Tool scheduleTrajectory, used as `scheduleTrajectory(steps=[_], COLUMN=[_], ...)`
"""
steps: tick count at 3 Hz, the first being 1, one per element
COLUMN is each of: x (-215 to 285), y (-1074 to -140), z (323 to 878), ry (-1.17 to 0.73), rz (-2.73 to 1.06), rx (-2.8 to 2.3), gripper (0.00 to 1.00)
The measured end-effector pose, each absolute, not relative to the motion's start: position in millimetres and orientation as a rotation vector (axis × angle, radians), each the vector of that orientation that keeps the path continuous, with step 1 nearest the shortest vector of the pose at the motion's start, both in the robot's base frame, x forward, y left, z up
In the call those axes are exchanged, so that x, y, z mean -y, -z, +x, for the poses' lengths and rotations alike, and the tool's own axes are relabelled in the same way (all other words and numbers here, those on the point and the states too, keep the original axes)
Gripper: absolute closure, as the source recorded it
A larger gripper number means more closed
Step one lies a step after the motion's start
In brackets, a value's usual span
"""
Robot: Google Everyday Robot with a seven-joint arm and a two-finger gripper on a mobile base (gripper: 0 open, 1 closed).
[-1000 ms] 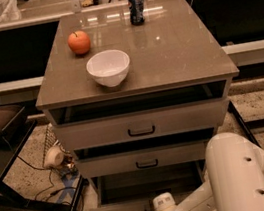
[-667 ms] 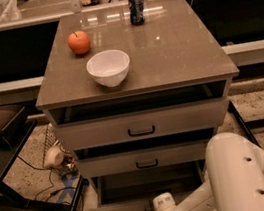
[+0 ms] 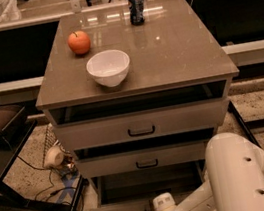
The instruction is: Open bottom drawer
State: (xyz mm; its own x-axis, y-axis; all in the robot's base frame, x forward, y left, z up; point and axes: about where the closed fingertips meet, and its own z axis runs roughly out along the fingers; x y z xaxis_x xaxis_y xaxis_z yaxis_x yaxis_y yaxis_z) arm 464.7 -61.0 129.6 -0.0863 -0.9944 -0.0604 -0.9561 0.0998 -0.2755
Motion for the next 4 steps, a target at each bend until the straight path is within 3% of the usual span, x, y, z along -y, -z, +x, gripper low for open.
scheduleTrajectory(steps=[4], x=[59.4], y=[-132.7], z=[464.8], ry=[0.27], rz=[-1.954], rx=[-2.13], gripper=[1.0])
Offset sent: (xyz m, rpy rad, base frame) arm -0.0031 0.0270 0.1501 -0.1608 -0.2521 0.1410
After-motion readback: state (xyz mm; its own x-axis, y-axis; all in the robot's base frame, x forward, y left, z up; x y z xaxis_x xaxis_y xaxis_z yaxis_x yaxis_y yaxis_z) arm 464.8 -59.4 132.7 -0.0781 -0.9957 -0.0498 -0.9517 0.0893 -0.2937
